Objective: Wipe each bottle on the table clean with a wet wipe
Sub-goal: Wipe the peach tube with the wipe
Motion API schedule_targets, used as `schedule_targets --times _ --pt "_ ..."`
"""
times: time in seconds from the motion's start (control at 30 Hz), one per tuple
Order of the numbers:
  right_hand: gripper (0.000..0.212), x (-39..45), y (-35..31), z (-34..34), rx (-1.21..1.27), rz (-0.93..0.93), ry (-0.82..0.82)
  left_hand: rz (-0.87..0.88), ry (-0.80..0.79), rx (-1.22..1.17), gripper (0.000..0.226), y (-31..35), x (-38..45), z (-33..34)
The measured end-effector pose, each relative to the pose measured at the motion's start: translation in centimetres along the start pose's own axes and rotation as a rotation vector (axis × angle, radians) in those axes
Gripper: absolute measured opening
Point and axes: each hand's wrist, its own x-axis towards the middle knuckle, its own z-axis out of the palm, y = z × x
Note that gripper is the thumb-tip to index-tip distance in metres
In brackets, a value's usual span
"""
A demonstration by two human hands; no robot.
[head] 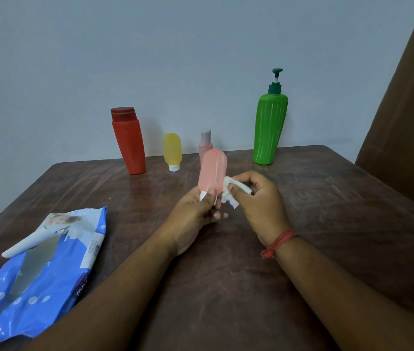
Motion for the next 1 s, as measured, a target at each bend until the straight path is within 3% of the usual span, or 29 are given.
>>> schedule_targets --times 0.17,0.3,0.5,0.67,0.8,0.93,1.0 --pt "0.024 2.0 -0.2 -3.0 -0.042 -0.067 0.263 0.027 -0.099 0.208 0.032 -0.4 0.0 0.1" --pt "0.015 2.8 -0.2 -3.9 -0.195 -0.245 0.228 0.035 -0.100 0.376 0.041 -0.5 0.1 -0.2" --pt "0.025 2.3 -0.4 -3.4 -0.368 -0.433 0.120 0.006 -0.071 0.484 0.042 -0.3 0.0 -0.4" --pt "0.018 1.9 -0.1 -3.4 -0.401 -0.424 0.158 0.005 -0.059 0.449 0.045 -0.1 -0.2 -0.4" --pt "0.014 1.8 -0.1 -3.5 -0.153 -0.168 0.078 0.026 -0.070 0.363 0.042 0.0 -0.3 -0.2" --pt "0.020 1.7 -0.8 -3.1 0.491 0.066 -0.038 0.025 -0.139 0.271 0.040 0.1 -0.3 -0.1" --pt "0.019 1.8 -1.1 -3.0 0.649 0.118 -0.055 0.019 -0.189 0.232 0.032 0.2 -0.2 -0.1"
